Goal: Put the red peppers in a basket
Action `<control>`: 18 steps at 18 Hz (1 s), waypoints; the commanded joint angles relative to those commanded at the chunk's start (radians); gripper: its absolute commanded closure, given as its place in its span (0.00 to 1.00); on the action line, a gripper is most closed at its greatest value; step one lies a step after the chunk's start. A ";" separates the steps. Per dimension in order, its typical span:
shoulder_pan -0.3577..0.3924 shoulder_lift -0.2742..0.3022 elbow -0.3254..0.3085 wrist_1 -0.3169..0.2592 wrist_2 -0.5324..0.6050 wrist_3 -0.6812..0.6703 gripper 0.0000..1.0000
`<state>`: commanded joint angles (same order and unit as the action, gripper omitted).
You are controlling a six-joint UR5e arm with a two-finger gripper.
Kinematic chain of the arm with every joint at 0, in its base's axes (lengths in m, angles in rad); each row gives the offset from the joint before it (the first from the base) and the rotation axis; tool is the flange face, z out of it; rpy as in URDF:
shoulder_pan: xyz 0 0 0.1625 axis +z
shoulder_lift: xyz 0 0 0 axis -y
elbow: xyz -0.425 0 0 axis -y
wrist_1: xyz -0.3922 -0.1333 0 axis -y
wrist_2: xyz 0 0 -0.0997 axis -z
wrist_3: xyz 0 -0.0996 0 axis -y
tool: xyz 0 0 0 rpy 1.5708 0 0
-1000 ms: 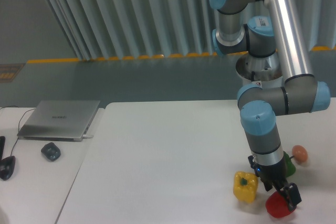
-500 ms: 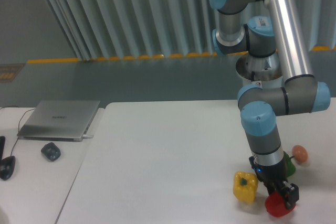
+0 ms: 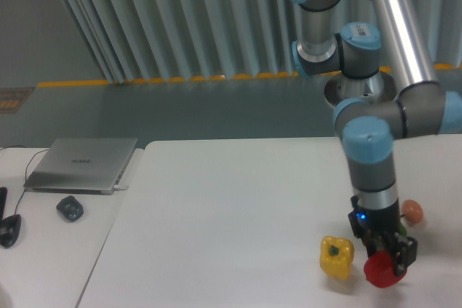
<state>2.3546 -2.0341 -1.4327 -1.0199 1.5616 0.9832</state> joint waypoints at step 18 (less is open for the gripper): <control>0.265 0.120 -0.043 -0.175 0.144 0.885 0.56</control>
<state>2.6199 -1.9144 -1.4756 -1.1950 1.7055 1.8677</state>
